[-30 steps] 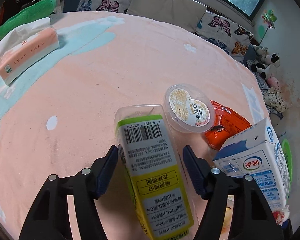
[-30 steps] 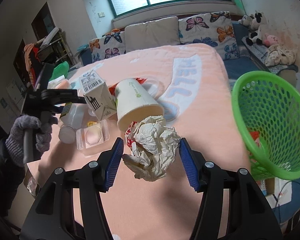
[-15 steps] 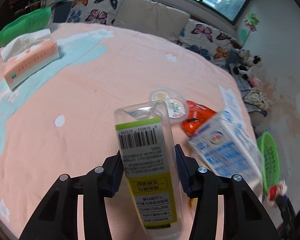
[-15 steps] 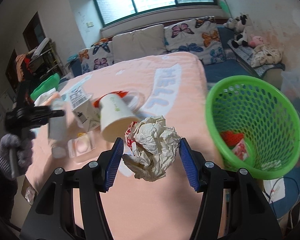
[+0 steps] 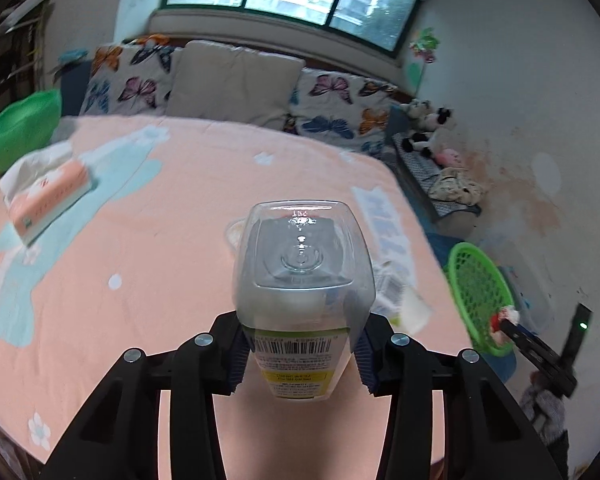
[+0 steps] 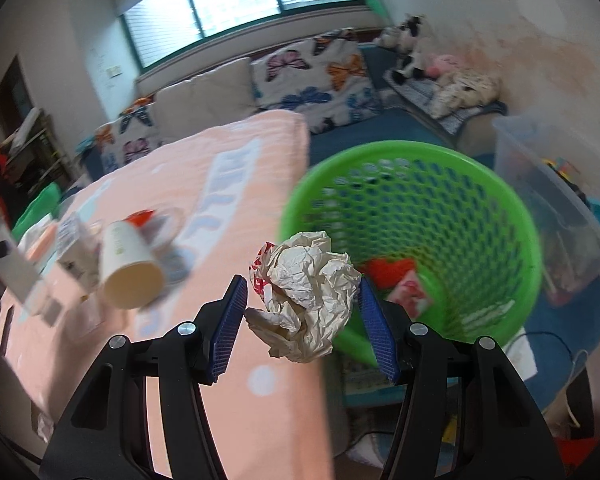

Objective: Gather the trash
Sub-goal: 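Drop the tissue into the green basket with the right tool while the left tool drops the bottle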

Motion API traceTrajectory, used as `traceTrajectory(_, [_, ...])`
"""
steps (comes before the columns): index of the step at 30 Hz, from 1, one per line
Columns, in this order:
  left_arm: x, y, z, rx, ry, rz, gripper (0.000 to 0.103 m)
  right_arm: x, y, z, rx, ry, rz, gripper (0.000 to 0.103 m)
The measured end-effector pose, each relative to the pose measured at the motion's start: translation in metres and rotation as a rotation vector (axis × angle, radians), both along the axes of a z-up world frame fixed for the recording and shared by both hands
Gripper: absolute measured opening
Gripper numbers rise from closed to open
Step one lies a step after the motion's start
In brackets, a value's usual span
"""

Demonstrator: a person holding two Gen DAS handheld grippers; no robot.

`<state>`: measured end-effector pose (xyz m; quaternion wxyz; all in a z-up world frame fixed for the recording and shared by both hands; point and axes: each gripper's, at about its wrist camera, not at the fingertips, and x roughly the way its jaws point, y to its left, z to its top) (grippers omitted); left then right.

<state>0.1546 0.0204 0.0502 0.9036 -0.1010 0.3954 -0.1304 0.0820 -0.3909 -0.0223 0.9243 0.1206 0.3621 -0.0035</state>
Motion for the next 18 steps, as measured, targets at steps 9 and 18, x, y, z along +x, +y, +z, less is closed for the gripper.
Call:
traceTrajectory(9, [-0.005,-0.043,0.035,-0.064,-0.047,-0.138,0.043,0.021,-0.046,-0.022,-0.025,0.065,-0.092,0.058])
traceTrajectory(18, [0.018,-0.142,0.053,-0.099,-0.08,-0.317,0.043,0.03,-0.068,-0.038,-0.013,0.087,-0.126,0.072])
